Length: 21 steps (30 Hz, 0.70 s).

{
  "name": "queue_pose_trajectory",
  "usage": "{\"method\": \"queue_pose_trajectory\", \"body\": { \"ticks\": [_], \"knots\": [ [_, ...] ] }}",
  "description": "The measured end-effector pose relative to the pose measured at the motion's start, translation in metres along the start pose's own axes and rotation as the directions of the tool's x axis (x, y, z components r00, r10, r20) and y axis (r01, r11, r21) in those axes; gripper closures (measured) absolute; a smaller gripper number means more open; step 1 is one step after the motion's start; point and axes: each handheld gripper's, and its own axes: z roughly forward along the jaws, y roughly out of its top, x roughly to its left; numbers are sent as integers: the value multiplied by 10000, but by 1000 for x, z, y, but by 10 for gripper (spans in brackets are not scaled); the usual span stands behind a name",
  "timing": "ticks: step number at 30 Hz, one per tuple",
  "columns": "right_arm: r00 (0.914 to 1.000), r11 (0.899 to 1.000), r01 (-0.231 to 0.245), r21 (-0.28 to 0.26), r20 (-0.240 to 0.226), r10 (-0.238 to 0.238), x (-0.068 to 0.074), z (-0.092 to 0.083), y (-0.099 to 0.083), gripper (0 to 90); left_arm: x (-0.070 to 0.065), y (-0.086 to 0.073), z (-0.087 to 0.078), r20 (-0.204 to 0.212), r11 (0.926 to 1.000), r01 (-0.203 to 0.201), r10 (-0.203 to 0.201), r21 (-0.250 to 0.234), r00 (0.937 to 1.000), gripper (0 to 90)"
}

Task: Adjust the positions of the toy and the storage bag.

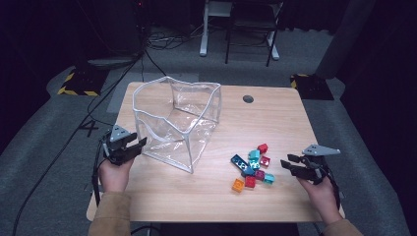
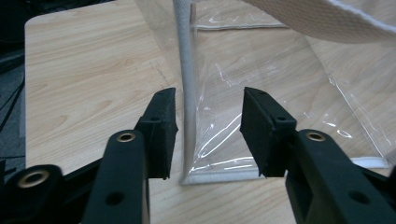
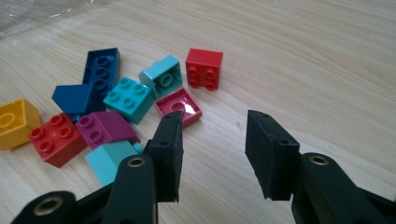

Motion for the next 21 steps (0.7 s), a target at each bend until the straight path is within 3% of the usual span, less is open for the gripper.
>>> {"method": "queue_pose_trajectory", "body": {
  "ticks": [4, 10, 13, 15, 21],
  "knots": [
    [9997, 10000, -64, -32, -255, 63, 5, 3, 6, 565, -2, 2, 3, -151, 9996, -277, 278, 99, 9995, 833],
    [9973, 9993, 320, -174, -657, -331, 22, 7, 18, 568, -9, -3, -3, -46, 9963, -851, 851, 78, 9964, 873],
    [9962, 9989, 426, -219, -745, -442, 27, 7, 21, 567, -15, -8, -8, 208, 9955, -950, 949, 30, 9953, 874],
    [9949, 9983, 518, -272, -855, -539, 31, 8, 24, 565, -21, -11, -11, 399, 9956, -938, 939, -56, 9948, 874],
    [9889, 9973, 638, -363, -1318, -681, 46, 13, 30, 561, -44, -17, -22, 844, 9903, -1389, 1381, 40, 9868, 874]
  ]
}}
